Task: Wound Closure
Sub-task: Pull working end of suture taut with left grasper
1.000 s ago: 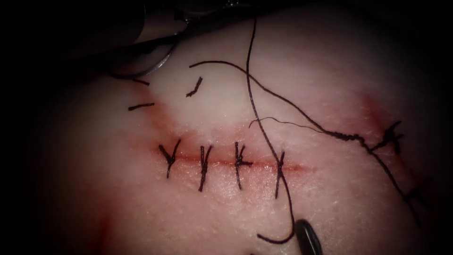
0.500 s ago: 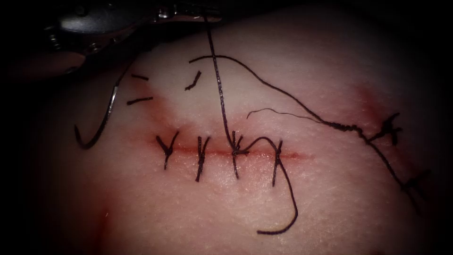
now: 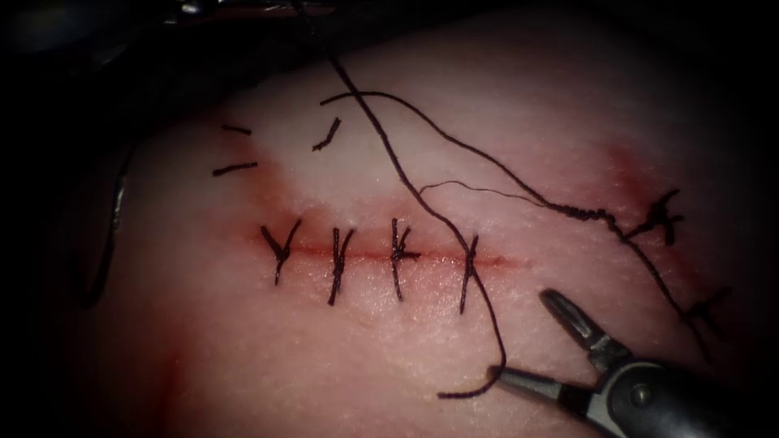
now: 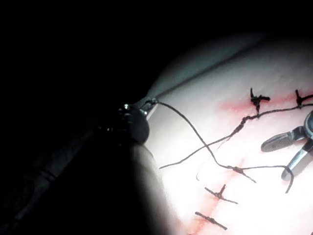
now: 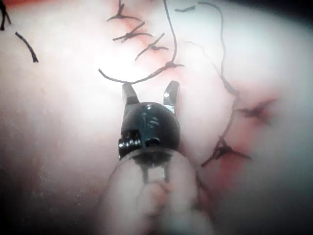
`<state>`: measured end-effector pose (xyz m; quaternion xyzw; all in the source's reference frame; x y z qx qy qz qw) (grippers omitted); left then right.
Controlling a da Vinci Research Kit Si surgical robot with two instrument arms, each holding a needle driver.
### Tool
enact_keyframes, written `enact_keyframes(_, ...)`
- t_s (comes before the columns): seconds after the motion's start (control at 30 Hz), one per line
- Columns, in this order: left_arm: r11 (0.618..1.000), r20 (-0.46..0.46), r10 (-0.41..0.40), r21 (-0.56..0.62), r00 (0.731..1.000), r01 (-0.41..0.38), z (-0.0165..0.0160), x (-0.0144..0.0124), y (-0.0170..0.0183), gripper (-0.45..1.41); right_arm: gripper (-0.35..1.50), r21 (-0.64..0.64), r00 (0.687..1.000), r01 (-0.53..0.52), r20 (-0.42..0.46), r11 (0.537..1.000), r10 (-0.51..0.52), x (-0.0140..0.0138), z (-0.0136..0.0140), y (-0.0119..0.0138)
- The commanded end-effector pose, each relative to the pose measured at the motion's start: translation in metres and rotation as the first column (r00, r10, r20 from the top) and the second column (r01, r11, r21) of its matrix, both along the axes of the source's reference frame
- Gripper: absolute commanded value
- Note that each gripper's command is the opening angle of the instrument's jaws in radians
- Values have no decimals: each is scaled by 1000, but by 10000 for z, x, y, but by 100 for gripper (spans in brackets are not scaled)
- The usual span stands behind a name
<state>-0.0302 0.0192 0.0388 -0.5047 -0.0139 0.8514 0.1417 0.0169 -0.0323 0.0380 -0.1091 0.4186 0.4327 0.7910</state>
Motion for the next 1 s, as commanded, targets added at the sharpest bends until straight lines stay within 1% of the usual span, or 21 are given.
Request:
enact_keyframes(0.03, 1000, -3, -1, -14, 1000, 1, -6, -4, 9, -45, 135, -5, 1000, 15, -7, 1000, -15, 22, 5, 17)
enact_keyframes(0.1, 1000, -6, 0, -20, 1000, 0, -10, -4, 7, -45, 135, -5, 1000, 27, -6, 1000, -27, 27, 6, 23)
enact_keyframes(0.13, 1000, -6, -2, -21, 1000, 2, -12, -3, 6, -45, 131, -2, 1000, 30, -8, 1000, -30, 29, 6, 25)
enact_keyframes(0.17, 1000, -6, -4, -22, 1000, 3, -14, -2, 5, -45, 121, -1, 998, 63, 2, 998, -63, 30, 3, 30)
enact_keyframes(0.23, 1000, -6, -4, -23, 1000, 4, -17, 0, 3, -45, 121, -8, 997, 81, 20, 997, -81, 29, -4, 41)
enact_keyframes(0.3, 1000, -5, -7, -24, 1000, 6, -17, 0, 3, -45, 123, -6, 996, 85, 21, 996, -85, 27, -7, 45)
enact_keyframes(0.37, 1000, -6, -7, -25, 1000, 7, -20, 2, 0, -45, 138, -25, 990, 135, 55, 991, -133, 16, -17, 57)
enact_keyframes(0.4, 1000, -6, -7, -25, 1000, 7, -20, 2, 0, -45, 138, -25, 990, 135, 55, 991, -133, 16, -17, 57)
enact_keyframes(0.43, 1000, -8, -4, -30, 1000, 4, -22, 3, -1, -45, 141, -29, 980, 186, 85, 982, -183, 11, -21, 60)
enact_keyframes(0.47, 1000, -8, -4, -30, 1000, 4, -22, 3, -1, -45, 141, -29, 980, 186, 85, 982, -183, 11, -21, 60)
enact_keyframes(0.5, 1000, -9, -4, -29, 1000, 4, -24, 3, -2, -45, 143, -7, 921, 355, 176, 935, -349, 1, -27, 61)
enact_keyframes(0.53, 1000, -10, -5, -30, 1000, 4, -24, 2, -2, -45, 143, 13, 899, 399, 190, 917, -394, -4, -29, 60)
enact_keyframes(0.57, 1000, -10, -5, -30, 1000, 4, -24, 2, -2, -45, 143, 13, 899, 399, 190, 917, -394, -4, -29, 60)
enact_keyframes(0.6, 999, -12, -2, -35, 1000, 1, -25, 2, -3, -45, 143, 19, 870, 452, 211, 892, -445, -10, -31, 59)
enact_keyframes(0.67, 999, -12, -1, -36, 1000, 1, -25, 3, -4, -45, 147, 15, 845, 495, 226, 869, -485, -20, -34, 59)
enact_keyframes(0.7, 999, -12, 0, -36, 1000, 0, -24, 3, -4, -45, 147, 14, 832, 515, 231, 857, -504, -30, -37, 59)
enact_keyframes(0.73, 999, -12, 0, -36, 1000, 0, -24, 3, -4, -45, 147, 14, 832, 515, 231, 857, -504, -30, -37, 59)
enact_keyframes(0.83, 999, -14, -1, -37, 1000, 1, -25, 2, -5, -45, 136, 21, 815, 537, 245, 843, -525, -47, -48, 71)
enact_keyframes(0.87, 999, -15, -2, -38, 1000, 2, -25, 1, -6, -45, 131, 24, 820, 530, 241, 848, -519, -50, -54, 81)
enact_keyframes(0.9, 999, -15, -2, -38, 1000, 2, -25, 1, -6, -45, 131, 24, 820, 530, 241, 848, -519, -50, -54, 81)
enact_keyframes(1.0, 999, -17, -3, -39, 1000, 3, -25, 0, -8, -45, 130, 2, 838, 505, 241, 863, -490, -43, -57, 90)
